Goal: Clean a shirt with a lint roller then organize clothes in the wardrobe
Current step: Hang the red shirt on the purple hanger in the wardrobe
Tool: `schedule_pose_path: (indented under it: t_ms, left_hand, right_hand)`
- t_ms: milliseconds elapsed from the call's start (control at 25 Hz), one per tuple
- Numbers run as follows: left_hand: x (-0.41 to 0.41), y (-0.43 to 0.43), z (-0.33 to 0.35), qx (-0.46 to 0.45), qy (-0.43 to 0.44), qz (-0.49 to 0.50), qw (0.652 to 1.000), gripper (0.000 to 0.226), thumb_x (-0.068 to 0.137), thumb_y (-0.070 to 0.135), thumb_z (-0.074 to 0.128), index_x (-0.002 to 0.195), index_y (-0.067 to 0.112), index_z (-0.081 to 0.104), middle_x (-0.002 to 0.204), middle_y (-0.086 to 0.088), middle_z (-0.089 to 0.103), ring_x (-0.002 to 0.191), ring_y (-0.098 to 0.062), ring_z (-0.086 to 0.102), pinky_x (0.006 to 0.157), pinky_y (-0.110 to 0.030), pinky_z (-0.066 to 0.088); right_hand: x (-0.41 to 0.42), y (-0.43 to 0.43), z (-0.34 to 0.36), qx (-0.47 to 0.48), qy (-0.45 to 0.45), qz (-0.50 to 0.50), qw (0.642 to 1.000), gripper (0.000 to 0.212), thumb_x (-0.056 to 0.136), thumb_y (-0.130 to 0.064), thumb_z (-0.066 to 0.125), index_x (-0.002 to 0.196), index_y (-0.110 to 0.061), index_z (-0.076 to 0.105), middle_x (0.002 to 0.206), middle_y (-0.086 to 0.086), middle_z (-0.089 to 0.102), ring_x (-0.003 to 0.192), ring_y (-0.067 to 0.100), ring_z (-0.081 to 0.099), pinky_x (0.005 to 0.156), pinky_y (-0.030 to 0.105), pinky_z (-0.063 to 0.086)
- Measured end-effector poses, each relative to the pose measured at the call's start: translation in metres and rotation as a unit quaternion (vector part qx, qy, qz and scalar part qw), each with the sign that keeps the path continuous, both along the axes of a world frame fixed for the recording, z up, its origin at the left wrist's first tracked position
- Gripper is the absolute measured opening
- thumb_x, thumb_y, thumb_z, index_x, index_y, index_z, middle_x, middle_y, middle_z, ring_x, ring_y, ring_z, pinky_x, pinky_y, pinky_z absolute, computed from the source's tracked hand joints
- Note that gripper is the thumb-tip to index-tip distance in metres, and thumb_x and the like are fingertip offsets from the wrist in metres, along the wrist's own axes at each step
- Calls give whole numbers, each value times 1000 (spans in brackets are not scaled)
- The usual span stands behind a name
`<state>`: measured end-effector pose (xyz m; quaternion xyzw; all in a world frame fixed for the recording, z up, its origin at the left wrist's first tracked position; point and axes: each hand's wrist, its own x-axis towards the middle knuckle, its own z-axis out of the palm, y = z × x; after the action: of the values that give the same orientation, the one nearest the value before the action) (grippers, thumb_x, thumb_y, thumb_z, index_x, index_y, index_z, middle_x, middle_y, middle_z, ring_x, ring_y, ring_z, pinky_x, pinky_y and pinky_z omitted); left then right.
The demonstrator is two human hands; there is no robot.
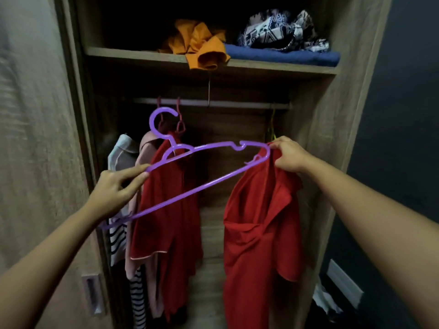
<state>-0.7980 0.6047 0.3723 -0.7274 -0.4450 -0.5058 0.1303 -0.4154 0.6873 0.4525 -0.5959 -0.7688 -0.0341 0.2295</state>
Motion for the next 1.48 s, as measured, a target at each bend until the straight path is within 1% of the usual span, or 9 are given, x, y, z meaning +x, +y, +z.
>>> schedule_pose_path:
  t_ms: [160,320,560,800,920,1040,1200,1360,1480]
  left_hand:
    - [26,-1,-10,16,51,-47,997,58,86,50,47,100,0,72,92,-13,73,82,36,45,72,9,33]
    - [76,11,-23,46,87,-82,992,64,96,52,33,102,1,71,91,-12,74,76,-9,68,70,-11,45]
    - [95,11,-22,42,-61,-61,995,42,86,41,50,100,9,73,91,-7,75,73,-8,66,70,-17,49]
    - [142,-19,-47,143,-159,123,969,21,82,25,57,103,23,62,103,-12,59,98,-26,49,81,-38,36]
    - [198,-31,-110,-45,-55,78,994,24,78,37,53,99,32,62,118,-9,51,104,-25,48,80,-40,43]
    - [189,-3,-138,-243,-90,11,966,42,79,11,59,119,22,57,120,-9,46,112,-30,51,96,-32,40]
    - [115,31,-114,-265,-63,-77,959,62,64,-3,57,125,11,53,117,-10,50,117,-26,49,93,-2,24]
    - [74,39,-66,-405,-2,-201,892,69,53,1,57,117,29,53,127,-1,52,118,-12,50,87,-8,38]
    - [77,40,-41,-396,76,-133,905,70,57,2,58,122,27,52,120,-3,53,118,-18,51,94,-18,37]
  right_hand:
    - [-22,-21,11,24,-39,41,998,55,72,4,56,127,-3,54,136,13,46,129,24,42,107,23,26]
    - [-67,-38,15,24,-101,129,986,59,65,-11,53,124,-17,58,135,-1,49,127,24,42,106,41,32]
    - [-60,-62,4,232,-174,140,947,40,86,-57,34,88,-24,57,90,1,70,88,29,65,60,30,35]
    - [-62,-56,-5,250,-123,74,958,42,93,-54,31,89,-19,54,88,14,69,89,38,64,60,36,35]
    - [-61,-55,-3,256,-102,67,959,42,94,-55,29,88,-20,53,89,15,69,89,40,63,61,37,37]
    - [-49,-60,3,269,-94,68,956,43,93,-56,29,87,-20,53,87,15,68,86,41,63,59,37,36]
    - [-2,-64,-7,284,-116,60,950,54,87,-62,22,88,-20,56,80,13,69,82,37,65,57,36,41]
    - [35,-63,-39,278,-172,50,944,62,85,-64,14,88,-22,59,77,10,71,73,34,68,52,37,47]
    - [36,-63,-60,285,-208,79,932,59,92,-62,14,75,-20,51,63,2,67,57,28,67,40,32,45]
